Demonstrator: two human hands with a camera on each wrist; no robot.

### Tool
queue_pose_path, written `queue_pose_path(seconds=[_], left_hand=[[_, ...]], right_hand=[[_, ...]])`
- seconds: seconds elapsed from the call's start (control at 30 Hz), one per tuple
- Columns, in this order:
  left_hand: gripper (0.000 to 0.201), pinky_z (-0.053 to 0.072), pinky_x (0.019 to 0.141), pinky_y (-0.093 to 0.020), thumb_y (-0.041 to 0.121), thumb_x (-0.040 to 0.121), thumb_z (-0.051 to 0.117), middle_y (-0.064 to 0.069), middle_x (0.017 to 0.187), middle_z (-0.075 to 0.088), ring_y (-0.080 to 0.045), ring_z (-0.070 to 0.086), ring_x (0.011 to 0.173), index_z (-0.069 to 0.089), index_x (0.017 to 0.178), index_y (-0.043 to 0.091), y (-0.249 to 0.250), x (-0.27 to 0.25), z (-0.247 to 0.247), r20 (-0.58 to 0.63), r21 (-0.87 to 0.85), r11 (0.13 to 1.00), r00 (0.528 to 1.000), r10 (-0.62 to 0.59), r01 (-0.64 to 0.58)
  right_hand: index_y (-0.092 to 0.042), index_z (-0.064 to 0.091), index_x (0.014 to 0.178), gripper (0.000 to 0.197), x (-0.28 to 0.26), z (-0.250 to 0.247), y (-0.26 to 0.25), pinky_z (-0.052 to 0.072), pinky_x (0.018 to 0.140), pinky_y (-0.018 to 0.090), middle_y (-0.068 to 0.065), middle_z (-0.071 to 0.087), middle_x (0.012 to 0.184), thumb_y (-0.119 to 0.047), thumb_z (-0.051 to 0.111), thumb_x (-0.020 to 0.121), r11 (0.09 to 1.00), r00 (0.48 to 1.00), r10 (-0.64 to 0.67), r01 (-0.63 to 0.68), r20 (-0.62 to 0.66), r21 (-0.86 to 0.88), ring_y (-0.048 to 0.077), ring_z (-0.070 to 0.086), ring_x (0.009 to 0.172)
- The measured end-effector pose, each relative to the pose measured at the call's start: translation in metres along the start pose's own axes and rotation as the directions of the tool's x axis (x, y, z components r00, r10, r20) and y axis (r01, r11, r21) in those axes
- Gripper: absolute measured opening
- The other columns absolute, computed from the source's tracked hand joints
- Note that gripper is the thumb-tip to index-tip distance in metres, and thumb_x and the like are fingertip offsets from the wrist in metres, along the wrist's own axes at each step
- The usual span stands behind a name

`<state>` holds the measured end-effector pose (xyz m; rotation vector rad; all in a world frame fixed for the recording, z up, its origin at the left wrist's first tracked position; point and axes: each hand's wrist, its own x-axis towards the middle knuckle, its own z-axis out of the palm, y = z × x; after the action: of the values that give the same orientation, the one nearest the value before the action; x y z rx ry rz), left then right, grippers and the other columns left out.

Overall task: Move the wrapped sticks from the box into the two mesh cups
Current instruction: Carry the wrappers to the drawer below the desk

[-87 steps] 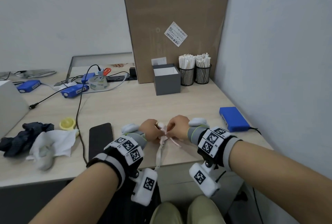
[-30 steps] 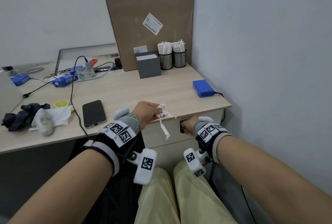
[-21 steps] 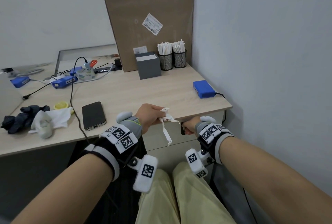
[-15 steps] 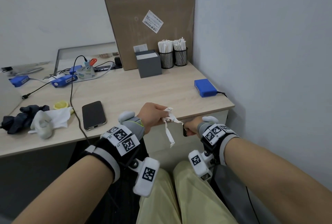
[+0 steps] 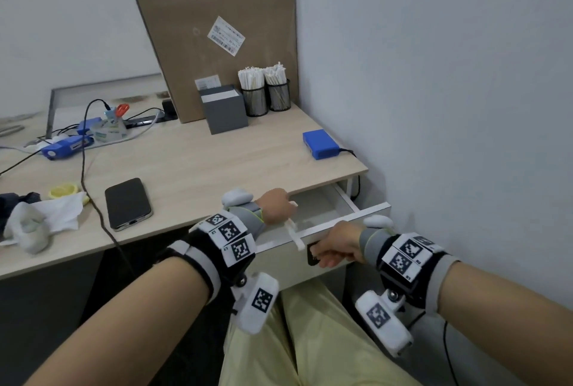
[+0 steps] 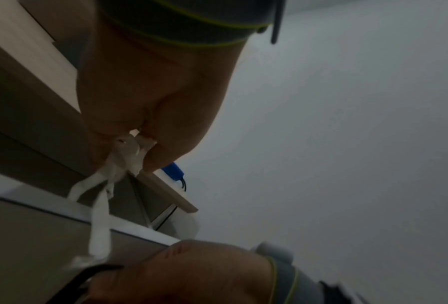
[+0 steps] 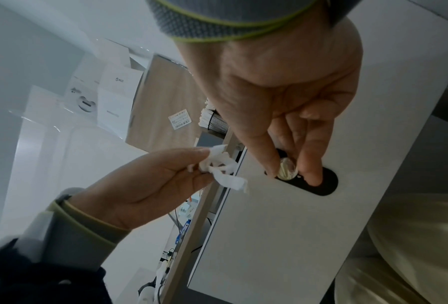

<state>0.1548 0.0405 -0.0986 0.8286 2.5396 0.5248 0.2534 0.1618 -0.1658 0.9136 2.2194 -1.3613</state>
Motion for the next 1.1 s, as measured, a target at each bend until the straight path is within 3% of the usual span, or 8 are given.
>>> queue_pose_path(seconds=[0.1, 0.2, 0.43, 0.6, 0.77, 0.87, 0.93, 1.1], left_hand=[[0.045, 0.037, 0.088, -0.028, 0.038, 0.1, 0.035, -0.019, 0.127, 0.056, -0.029, 0.053, 0.109, 0.058, 0.118, 0.004, -0.001, -0.001, 0.005, 0.113, 0.131, 0.989, 0.99, -0.082, 0.067], [0.061, 0.02, 0.114, -0.032, 0.048, 0.101, 0.025, -0.01, 0.155, 0.029, -0.025, 0.029, 0.142, 0.033, 0.146, 0.008, -0.003, -0.007, 0.0, 0.127, 0.092, 0.993, 0.989, -0.081, 0.069], [0.028, 0.051, 0.089, -0.03, 0.022, 0.092, 0.054, -0.013, 0.102, 0.074, -0.019, 0.064, 0.084, 0.074, 0.095, 0.003, -0.004, -0.008, -0.029, -0.083, -0.17, 0.984, 0.996, 0.038, -0.052], [0.03, 0.046, 0.09, -0.029, 0.009, 0.091, 0.047, -0.007, 0.114, 0.068, -0.024, 0.061, 0.106, 0.071, 0.108, 0.014, -0.014, -0.006, -0.045, -0.371, -0.216, 0.974, 0.929, -0.021, -0.065], [0.034, 0.044, 0.07, -0.024, 0.006, 0.094, 0.044, -0.011, 0.123, 0.065, -0.024, 0.059, 0.099, 0.067, 0.118, 0.012, -0.046, 0.002, -0.049, -0.362, -0.239, 0.968, 0.918, -0.164, 0.079], [0.033, 0.044, 0.09, -0.026, 0.006, 0.094, 0.046, -0.008, 0.13, 0.061, -0.025, 0.057, 0.115, 0.066, 0.12, 0.009, -0.063, 0.003, -0.045, -0.323, -0.266, 0.958, 0.926, -0.195, 0.109], [0.032, 0.042, 0.095, -0.026, 0.007, 0.091, 0.049, -0.005, 0.13, 0.062, -0.024, 0.056, 0.118, 0.069, 0.117, 0.012, -0.071, 0.003, -0.043, -0.302, -0.283, 0.954, 0.936, -0.182, 0.095], [0.034, 0.042, 0.093, -0.023, 0.008, 0.09, 0.047, -0.004, 0.129, 0.062, -0.023, 0.055, 0.118, 0.07, 0.113, 0.015, -0.074, 0.004, -0.048, -0.263, -0.294, 0.95, 0.947, -0.183, 0.102]], right_hand=[[-0.012, 0.065, 0.087, 0.015, -0.001, 0.001, 0.002, 0.026, 0.048, 0.02, 0.002, 0.07, 0.074, -0.026, 0.064, 0.086, 0.999, 1.0, -0.005, 0.006, 0.012, -0.032, 0.004, 0.058, 0.049], [-0.012, 0.064, 0.08, 0.016, 0.002, 0.002, 0.002, 0.025, 0.045, 0.019, 0.003, 0.071, 0.074, -0.027, 0.065, 0.085, 0.999, 1.0, -0.016, 0.016, -0.003, -0.041, 0.004, 0.059, 0.048], [-0.01, 0.062, 0.078, 0.013, 0.009, 0.001, -0.009, 0.027, 0.04, 0.013, 0.005, 0.07, 0.072, -0.022, 0.065, 0.085, 1.0, 0.999, -0.024, 0.024, -0.041, -0.003, 0.006, 0.06, 0.05], [-0.012, 0.058, 0.076, 0.016, 0.025, 0.005, -0.026, 0.029, 0.034, 0.012, 0.005, 0.064, 0.072, -0.018, 0.059, 0.091, 0.995, 0.995, -0.059, 0.065, -0.082, 0.081, 0.009, 0.056, 0.055], [-0.003, 0.06, 0.083, 0.026, 0.05, 0.015, -0.051, 0.033, 0.045, 0.022, 0.004, 0.059, 0.067, -0.023, 0.052, 0.097, 0.984, 0.981, -0.049, 0.08, -0.187, 0.159, 0.012, 0.053, 0.054], [0.002, 0.06, 0.114, 0.036, 0.061, 0.018, -0.06, 0.038, 0.045, 0.021, 0.012, 0.069, 0.088, -0.027, 0.051, 0.095, 0.968, 0.971, -0.09, 0.138, -0.222, 0.211, 0.016, 0.057, 0.059], [0.001, 0.059, 0.119, 0.042, 0.068, 0.017, -0.061, 0.04, 0.044, 0.017, 0.017, 0.069, 0.109, -0.031, 0.054, 0.093, 0.961, 0.966, -0.132, 0.18, -0.221, 0.212, 0.012, 0.056, 0.057], [0.003, 0.056, 0.119, 0.042, 0.065, 0.017, -0.067, 0.039, 0.044, 0.019, 0.017, 0.067, 0.117, -0.031, 0.048, 0.096, 0.972, 0.974, -0.099, 0.139, -0.203, 0.188, 0.011, 0.054, 0.056]])
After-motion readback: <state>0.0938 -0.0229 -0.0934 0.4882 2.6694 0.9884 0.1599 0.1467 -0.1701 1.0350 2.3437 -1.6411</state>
